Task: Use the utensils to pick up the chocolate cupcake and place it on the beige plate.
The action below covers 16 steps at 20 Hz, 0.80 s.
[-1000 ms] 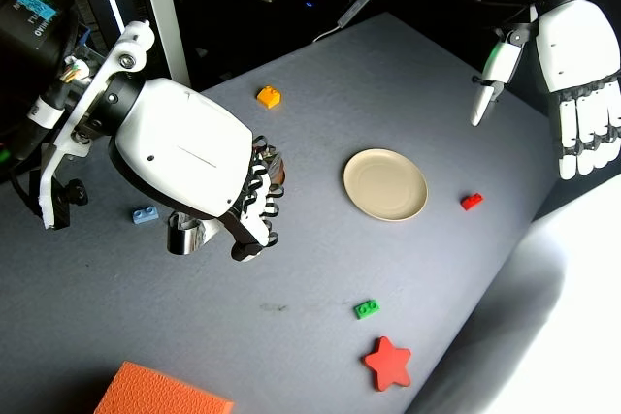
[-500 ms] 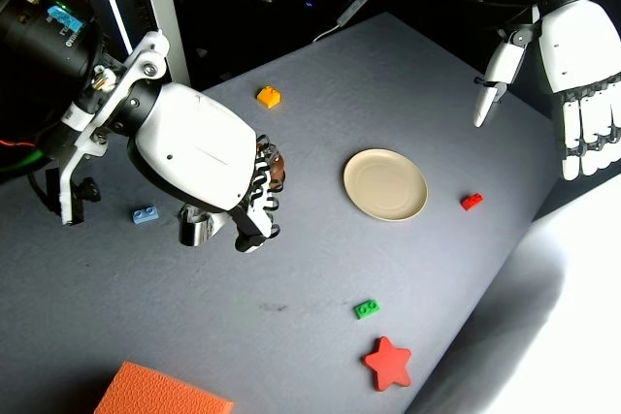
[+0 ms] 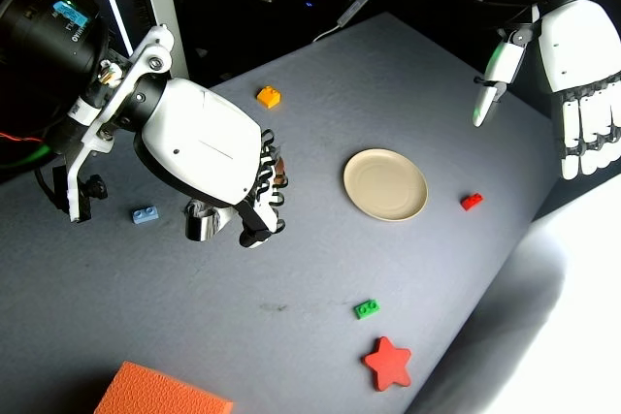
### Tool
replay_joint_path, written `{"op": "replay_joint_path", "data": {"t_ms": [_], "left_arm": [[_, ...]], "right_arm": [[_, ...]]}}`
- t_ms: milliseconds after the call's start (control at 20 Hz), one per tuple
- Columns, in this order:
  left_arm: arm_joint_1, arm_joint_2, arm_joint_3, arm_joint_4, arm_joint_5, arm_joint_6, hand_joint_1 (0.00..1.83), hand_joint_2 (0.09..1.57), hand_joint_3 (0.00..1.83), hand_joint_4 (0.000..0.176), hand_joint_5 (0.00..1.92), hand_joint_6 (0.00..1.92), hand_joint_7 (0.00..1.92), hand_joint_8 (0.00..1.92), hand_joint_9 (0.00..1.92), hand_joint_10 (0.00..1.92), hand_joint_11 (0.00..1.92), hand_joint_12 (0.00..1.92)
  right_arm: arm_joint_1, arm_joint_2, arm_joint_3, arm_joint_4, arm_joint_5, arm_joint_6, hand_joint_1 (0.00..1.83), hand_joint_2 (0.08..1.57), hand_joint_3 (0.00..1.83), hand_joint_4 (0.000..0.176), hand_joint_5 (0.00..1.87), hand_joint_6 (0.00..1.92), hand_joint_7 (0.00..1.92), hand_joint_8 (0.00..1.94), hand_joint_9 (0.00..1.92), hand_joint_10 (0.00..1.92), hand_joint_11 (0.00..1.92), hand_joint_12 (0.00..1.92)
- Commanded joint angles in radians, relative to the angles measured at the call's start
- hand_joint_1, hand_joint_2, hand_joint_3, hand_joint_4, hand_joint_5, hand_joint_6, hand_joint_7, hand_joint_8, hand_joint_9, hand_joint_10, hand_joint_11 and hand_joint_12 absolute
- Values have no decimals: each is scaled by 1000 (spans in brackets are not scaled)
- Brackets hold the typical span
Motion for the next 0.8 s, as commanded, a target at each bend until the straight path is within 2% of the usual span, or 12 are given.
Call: {"op": "replay_joint_path", "data": {"t_ms": [0, 300, 400, 750], "left_arm": [[-12, 9, -1, 5, -96, 0, 398, 1064, 0, 0, 139, 2, 102, 2, 82, 3, 0, 246], [-12, 8, 1, 5, -95, 0, 415, 1066, 0, 0, 143, 4, 113, 5, 84, 2, 0, 228], [-12, 8, 0, 5, -95, -1, 393, 1064, 1, 0, 143, 1, 120, 1, 96, 2, 0, 275], [-12, 8, 1, 5, -95, -1, 390, 1078, 4, 0, 134, 0, 113, 1, 85, 1, 0, 237]], "right_arm": [[15, 6, -3, -6, 89, 1, 1187, 1151, 0, 0, 732, 9, 776, 4, 830, 9, 487, 894], [6, 4, -3, -10, 106, 1, 1207, 1138, 0, 0, 759, 16, 788, 5, 832, 7, 468, 899], [4, 3, -3, -10, 106, 1, 1188, 1161, 4, 0, 697, 0, 767, 0, 803, 0, 420, 934], [2, 4, -3, -10, 108, 1, 1223, 1144, 0, 0, 764, 18, 777, 8, 828, 7, 477, 892]]}}
